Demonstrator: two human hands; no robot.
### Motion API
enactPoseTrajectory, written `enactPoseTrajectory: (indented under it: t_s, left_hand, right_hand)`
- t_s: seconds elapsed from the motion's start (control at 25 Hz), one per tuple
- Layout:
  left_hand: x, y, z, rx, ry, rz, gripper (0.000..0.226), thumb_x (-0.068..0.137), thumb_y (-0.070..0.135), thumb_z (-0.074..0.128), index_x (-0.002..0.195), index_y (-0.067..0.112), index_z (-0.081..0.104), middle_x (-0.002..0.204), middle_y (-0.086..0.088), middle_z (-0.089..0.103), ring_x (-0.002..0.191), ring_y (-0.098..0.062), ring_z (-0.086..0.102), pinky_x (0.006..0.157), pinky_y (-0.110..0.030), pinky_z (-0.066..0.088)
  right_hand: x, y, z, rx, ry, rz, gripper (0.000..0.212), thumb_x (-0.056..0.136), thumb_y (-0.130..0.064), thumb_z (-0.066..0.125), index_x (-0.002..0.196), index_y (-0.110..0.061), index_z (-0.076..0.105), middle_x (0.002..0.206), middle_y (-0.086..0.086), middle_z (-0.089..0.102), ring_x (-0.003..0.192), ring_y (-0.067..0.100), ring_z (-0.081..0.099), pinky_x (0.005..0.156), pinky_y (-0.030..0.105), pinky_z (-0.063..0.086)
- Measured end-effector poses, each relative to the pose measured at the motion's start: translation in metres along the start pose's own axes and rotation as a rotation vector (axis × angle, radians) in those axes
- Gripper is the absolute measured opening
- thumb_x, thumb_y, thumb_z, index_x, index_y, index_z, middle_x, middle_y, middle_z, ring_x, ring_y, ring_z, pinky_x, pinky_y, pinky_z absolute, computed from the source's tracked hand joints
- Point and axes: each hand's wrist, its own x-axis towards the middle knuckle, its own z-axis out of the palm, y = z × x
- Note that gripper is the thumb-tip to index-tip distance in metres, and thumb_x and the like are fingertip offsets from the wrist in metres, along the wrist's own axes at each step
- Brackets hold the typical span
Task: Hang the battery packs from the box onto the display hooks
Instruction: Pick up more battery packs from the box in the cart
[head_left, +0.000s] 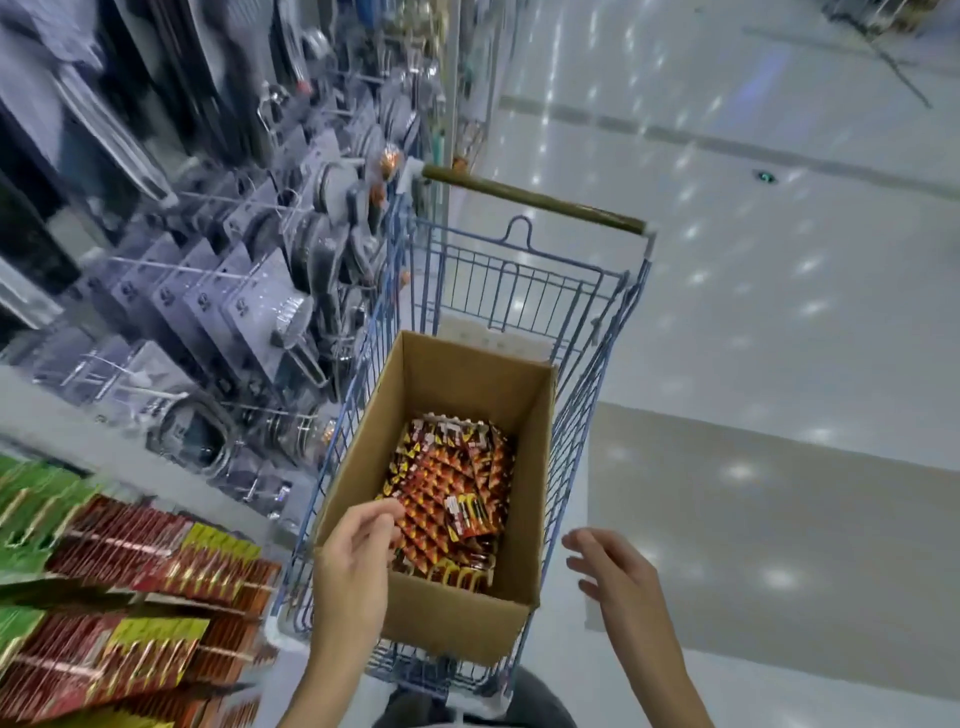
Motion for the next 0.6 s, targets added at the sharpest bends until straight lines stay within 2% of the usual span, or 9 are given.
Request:
enactPoseTrajectory:
  t_s: [0.12,0.24,0.36,0.44,0.52,0.6]
  left_hand:
    - [0.024,-0.007,0.008,0.018,0.031,-0.084,0.022,0.104,0.014,0.058,0.102,0.028,0.076,0.105,0.014,0.076,0.102,-0.013,0.071,0.094,-0.042,0.058]
    - [0.040,-0.016,0.030,-0.043,0.089,-0.206,0.019,0.104,0.014,0.058,0.106,0.024,0.074,0.110,0.005,0.077,0.105,-0.016,0.072,0.095,-0.040,0.057]
    - [0.075,-0.049,0.073,-0.186,0.149,-0.540,0.017,0.104,0.012,0.059,0.118,0.013,0.069,0.117,-0.006,0.074,0.109,-0.024,0.070,0.095,-0.040,0.057]
    - [0.102,-0.074,0.110,-0.265,0.097,-0.803,0.031,0.104,0.012,0.058,0.134,0.006,0.061,0.133,-0.013,0.065,0.123,-0.031,0.062,0.102,-0.045,0.054]
    - [0.127,-0.093,0.143,-0.361,0.109,-0.971,0.045,0.104,0.011,0.057,0.147,0.001,0.049,0.152,-0.020,0.049,0.139,-0.037,0.048,0.113,-0.050,0.045]
    - [0.145,-0.114,0.167,-0.380,0.189,-1.071,0.054,0.105,0.012,0.058,0.153,-0.002,0.038,0.157,-0.020,0.040,0.144,-0.039,0.041,0.120,-0.050,0.036]
  right_hand:
    - [0.030,-0.010,0.011,-0.039,-0.058,0.011,0.020,0.102,-0.034,0.058,0.097,-0.023,0.073,0.092,-0.013,0.075,0.099,0.012,0.069,0.082,0.029,0.052]
    - [0.065,-0.014,0.019,-0.074,-0.122,0.047,0.019,0.102,-0.033,0.059,0.096,-0.024,0.074,0.090,-0.014,0.075,0.099,0.013,0.070,0.083,0.030,0.053]
    - [0.101,-0.022,0.026,-0.138,-0.228,0.060,0.019,0.101,-0.037,0.059,0.098,-0.028,0.075,0.095,-0.013,0.075,0.101,0.011,0.069,0.088,0.030,0.054]
    - [0.120,-0.030,0.027,-0.173,-0.284,0.044,0.020,0.101,-0.039,0.059,0.100,-0.028,0.075,0.099,-0.013,0.075,0.103,0.010,0.068,0.092,0.031,0.054]
    - [0.140,-0.039,0.029,-0.216,-0.306,0.030,0.019,0.100,-0.040,0.059,0.100,-0.030,0.075,0.100,-0.014,0.075,0.103,0.009,0.068,0.096,0.036,0.055]
    - [0.154,-0.049,0.031,-0.252,-0.331,0.022,0.018,0.100,-0.041,0.059,0.099,-0.032,0.075,0.100,-0.016,0.074,0.102,0.006,0.068,0.098,0.039,0.055]
